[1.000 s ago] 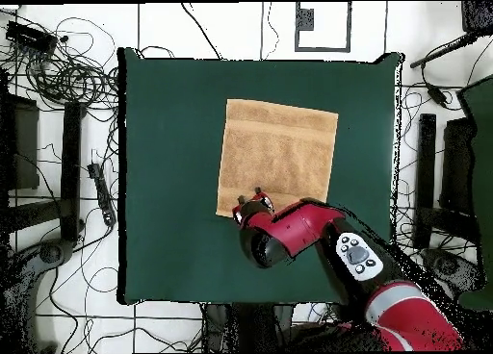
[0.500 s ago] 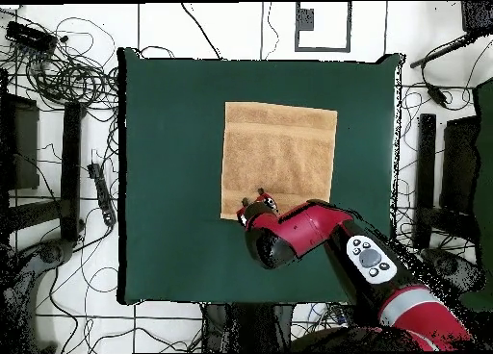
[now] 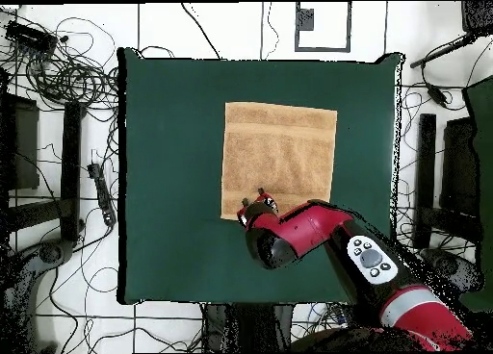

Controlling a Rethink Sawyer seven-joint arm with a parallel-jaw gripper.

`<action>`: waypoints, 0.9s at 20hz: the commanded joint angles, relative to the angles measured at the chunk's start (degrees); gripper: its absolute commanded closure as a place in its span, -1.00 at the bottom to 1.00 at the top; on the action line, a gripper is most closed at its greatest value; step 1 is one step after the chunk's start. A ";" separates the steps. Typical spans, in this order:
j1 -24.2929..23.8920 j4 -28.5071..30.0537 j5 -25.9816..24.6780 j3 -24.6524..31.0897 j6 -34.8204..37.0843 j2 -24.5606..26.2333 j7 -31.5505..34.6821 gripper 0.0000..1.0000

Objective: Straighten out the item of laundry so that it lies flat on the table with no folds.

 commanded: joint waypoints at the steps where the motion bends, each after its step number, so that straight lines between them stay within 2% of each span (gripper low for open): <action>1: -1.34 3.73 -6.82 -2.00 19.59 6.26 -20.84 -1.00; 9: 0.64 6.50 -4.80 -3.73 16.08 1.79 -11.82 -1.00; 13: -0.11 9.61 -2.27 -2.90 17.04 -2.21 -11.08 -1.00; 15: -2.45 12.94 -0.80 -0.32 16.34 -5.46 -11.53 -1.00; 17: -7.07 18.16 1.67 4.95 15.68 -9.90 -12.91 -1.00; 18: -8.64 20.65 3.22 6.66 14.85 -12.79 -11.57 -1.00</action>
